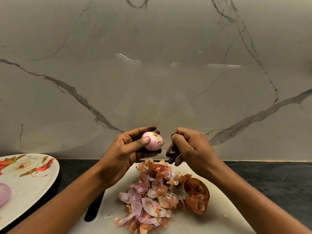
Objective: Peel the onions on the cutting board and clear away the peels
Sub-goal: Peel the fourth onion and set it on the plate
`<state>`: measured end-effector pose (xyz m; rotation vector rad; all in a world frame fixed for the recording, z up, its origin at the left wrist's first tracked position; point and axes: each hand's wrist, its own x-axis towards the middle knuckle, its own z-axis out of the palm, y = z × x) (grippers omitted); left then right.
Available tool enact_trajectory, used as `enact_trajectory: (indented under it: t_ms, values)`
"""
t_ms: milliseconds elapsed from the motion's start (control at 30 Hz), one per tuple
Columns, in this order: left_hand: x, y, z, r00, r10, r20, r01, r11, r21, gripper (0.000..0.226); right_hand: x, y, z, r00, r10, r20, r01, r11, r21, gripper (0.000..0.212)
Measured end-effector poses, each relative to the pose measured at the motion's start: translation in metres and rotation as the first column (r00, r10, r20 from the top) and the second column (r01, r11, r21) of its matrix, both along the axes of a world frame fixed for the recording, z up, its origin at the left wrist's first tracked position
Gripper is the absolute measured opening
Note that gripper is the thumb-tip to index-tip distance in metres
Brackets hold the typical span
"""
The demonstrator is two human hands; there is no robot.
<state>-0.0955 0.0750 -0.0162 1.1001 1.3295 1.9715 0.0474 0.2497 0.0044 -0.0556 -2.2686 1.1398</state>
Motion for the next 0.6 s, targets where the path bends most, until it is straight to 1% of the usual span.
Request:
enact_trajectory:
  t_ms: [133,233,367,467,600]
  values:
    - [-0.0015,0.0002,-0.0018,0.999,-0.007,-0.047,0.007,1.000,0.004,0.042,0.0012,-0.0048,0.0022,0.998,0.014,0.058,-0.011,0.999,-0.051,0.017]
    - [-0.0013,-0.0015,-0.0016,0.995,-0.006,-0.100,0.005,1.000,-0.010,0.045,0.0010,-0.0077,0.0062,0.993,0.050,0.103,-0.024,0.972,-0.233,0.015]
    - [0.0033,-0.0027,-0.0013,0.984,-0.004,-0.178,0.001,1.000,-0.015,0.051,0.0007,-0.0096,0.0059,0.981,0.113,0.160,-0.023,0.878,-0.478,0.017]
    - [0.0040,-0.0031,-0.0012,0.976,-0.018,-0.218,0.013,1.000,-0.024,0.051,0.0008,-0.0103,0.0048,0.980,0.129,0.153,-0.027,0.844,-0.535,0.019]
    - [0.0037,-0.0040,0.0010,0.972,-0.018,-0.234,0.014,1.000,-0.018,0.054,0.0006,-0.0096,0.0041,0.980,0.142,0.141,-0.033,0.808,-0.588,0.015]
